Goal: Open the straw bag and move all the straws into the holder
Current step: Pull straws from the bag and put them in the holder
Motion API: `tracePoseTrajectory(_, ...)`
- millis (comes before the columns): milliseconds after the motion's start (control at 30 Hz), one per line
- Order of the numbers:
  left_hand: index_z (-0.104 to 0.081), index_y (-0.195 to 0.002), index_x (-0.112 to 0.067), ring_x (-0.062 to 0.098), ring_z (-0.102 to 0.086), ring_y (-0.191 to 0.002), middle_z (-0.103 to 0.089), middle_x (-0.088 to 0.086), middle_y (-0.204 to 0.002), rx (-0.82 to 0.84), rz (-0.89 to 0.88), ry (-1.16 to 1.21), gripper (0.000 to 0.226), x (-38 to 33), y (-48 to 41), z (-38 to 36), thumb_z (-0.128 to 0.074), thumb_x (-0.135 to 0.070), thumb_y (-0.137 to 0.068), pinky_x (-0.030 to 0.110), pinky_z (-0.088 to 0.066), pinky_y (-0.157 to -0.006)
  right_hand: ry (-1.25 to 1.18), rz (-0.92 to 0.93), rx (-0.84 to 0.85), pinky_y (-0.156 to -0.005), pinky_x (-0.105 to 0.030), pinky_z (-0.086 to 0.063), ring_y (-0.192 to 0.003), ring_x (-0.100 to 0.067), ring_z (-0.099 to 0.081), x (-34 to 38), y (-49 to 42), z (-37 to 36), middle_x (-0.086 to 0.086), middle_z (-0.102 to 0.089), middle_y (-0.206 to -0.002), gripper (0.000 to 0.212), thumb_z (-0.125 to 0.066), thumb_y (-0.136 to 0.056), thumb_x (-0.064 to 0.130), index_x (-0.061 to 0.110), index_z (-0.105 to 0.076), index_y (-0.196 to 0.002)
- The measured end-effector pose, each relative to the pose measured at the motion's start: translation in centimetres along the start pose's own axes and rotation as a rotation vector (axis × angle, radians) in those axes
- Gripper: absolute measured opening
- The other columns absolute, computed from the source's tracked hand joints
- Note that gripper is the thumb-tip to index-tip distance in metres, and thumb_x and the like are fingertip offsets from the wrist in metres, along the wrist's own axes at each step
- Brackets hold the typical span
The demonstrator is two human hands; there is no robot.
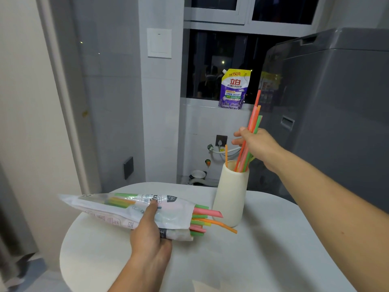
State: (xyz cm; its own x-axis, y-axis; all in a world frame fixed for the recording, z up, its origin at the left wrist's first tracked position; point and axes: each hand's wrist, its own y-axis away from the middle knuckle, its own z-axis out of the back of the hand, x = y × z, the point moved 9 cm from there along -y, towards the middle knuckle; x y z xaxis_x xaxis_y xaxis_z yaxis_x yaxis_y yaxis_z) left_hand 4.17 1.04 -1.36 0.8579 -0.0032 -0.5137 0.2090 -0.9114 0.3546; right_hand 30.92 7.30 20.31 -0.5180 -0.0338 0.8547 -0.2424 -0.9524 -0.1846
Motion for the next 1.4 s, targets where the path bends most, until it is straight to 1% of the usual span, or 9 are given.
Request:
tracePoseTrajectory(267, -0.064, -0.126, -0.021, 0.026, -0.074, -0.108, -0.074, 0.011, -0.13, 0.027, -0.008, -0.001, 0.027, 0.0, -0.2, -0.2, -0.068, -0.015, -0.1, 0.049, -0.059, -0.097, 0.046, -0.072, 0.007, -0.088, -0.033, -0.04, -0.106, -0.02, -0.053, -2.1, -0.1, -0.6, -0.003, -0.057, -0.117, 0.037, -0.058, -0.097, 0.041, 0.016, -0.059, -0.124)
tracePoseTrajectory(400, -0.062, -0.139, -0.017, 0.024, -0.075, -0.104, -0.075, 0.01, -0.129, 0.051, -0.008, -0.006, 0.04, 0.2, -0.2, -0.6, -0.069, -0.016, -0.1, 0.042, -0.064, -0.085, 0.0, -0.053, -0.088, -0.093, -0.039, -0.047, -0.12, -0.026, -0.056, -3.2, 0.1, -0.1, -0.006, -0.056, -0.137, 0.072, -0.074, -0.085, 0.045, 0.016, -0.043, -0.144)
tracePoseTrajectory(533, -0.061, -0.142, -0.016, 0.027, -0.074, -0.112, -0.074, 0.01, -0.131, 0.052, -0.012, 0.01, 0.043, 0.1, -0.3, -0.5, -0.07, -0.014, -0.099, 0.044, -0.06, -0.089, -0.033, -0.017, -0.139, -0.086, -0.037, -0.05, -0.108, -0.021, -0.058, -3.3, 0.4, 0.2, -0.007, -0.058, -0.137, 0.073, -0.075, -0.084, 0.044, 0.019, -0.042, -0.145)
tracePoseTrajectory(667, -0.061, -0.143, -0.017, 0.023, -0.075, -0.107, -0.075, 0.009, -0.131, 0.053, -0.006, 0.014, 0.045, -0.1, -0.2, -0.6, -0.07, -0.015, -0.099, 0.042, -0.064, -0.082, -0.032, 0.056, -0.234, -0.094, -0.036, -0.049, -0.123, -0.021, -0.054, -2.2, 1.8, 1.3, -0.003, -0.051, -0.145, 0.078, -0.072, -0.085, 0.049, 0.019, -0.038, -0.148)
tracePoseTrajectory(833, -0.063, -0.138, -0.019, 0.021, -0.076, -0.102, -0.076, 0.007, -0.129, 0.037, 0.0, 0.018, 0.039, -0.4, -0.1, -0.7, -0.07, -0.015, -0.099, 0.039, -0.065, -0.081, -0.054, 0.263, -0.507, -0.084, -0.032, -0.048, -0.096, -0.009, -0.06, 0.3, 8.1, 3.5, 0.002, -0.067, -0.108, 0.028, -0.056, -0.094, 0.046, 0.021, -0.065, -0.103)
tracePoseTrajectory(933, -0.064, -0.137, -0.018, 0.02, -0.076, -0.099, -0.075, 0.007, -0.129, 0.041, 0.009, 0.012, 0.038, -0.4, 0.2, -0.9, -0.069, -0.017, -0.1, 0.033, -0.065, -0.07, -0.134, 0.246, -0.292, -0.072, -0.036, -0.05, -0.069, -0.011, -0.058, -0.8, 11.7, -0.6, 0.009, -0.062, -0.07, 0.034, -0.054, -0.095, 0.047, 0.019, -0.064, -0.079)
tracePoseTrajectory(1067, -0.064, -0.135, -0.017, 0.021, -0.077, -0.099, -0.076, 0.008, -0.127, 0.051, 0.01, 0.004, 0.037, -0.1, 0.6, -1.2, -0.07, -0.017, -0.099, 0.037, -0.067, -0.075, 0.079, 0.11, 0.091, -0.078, -0.043, -0.059, -0.083, -0.016, -0.067, -3.0, 14.2, -6.6, 0.013, -0.064, -0.089, 0.036, -0.042, -0.087, 0.069, 0.038, -0.061, -0.091)
tracePoseTrajectory(1167, -0.064, -0.138, -0.015, 0.027, -0.077, -0.11, -0.077, 0.01, -0.128, 0.072, 0.015, -0.004, 0.04, 0.2, 0.8, -1.4, -0.071, -0.019, -0.099, 0.046, -0.063, -0.091, 0.13, 0.076, 0.072, -0.067, -0.032, -0.056, -0.072, -0.012, -0.065, -3.6, 15.0, -7.5, 0.007, -0.068, -0.086, 0.03, -0.05, -0.093, 0.059, 0.033, -0.064, -0.089)
tracePoseTrajectory(1400, -0.061, -0.141, -0.016, 0.026, -0.076, -0.111, -0.076, 0.01, -0.129, 0.073, 0.019, 0.007, 0.043, -0.1, 0.8, -1.5, -0.07, -0.017, -0.099, 0.044, -0.064, -0.085, -0.076, 0.05, 0.042, -0.075, -0.04, -0.057, -0.079, -0.022, -0.065, -4.4, 14.4, -7.2, -0.004, -0.07, -0.081, 0.015, -0.07, -0.09, 0.031, 0.023, -0.074, -0.079)
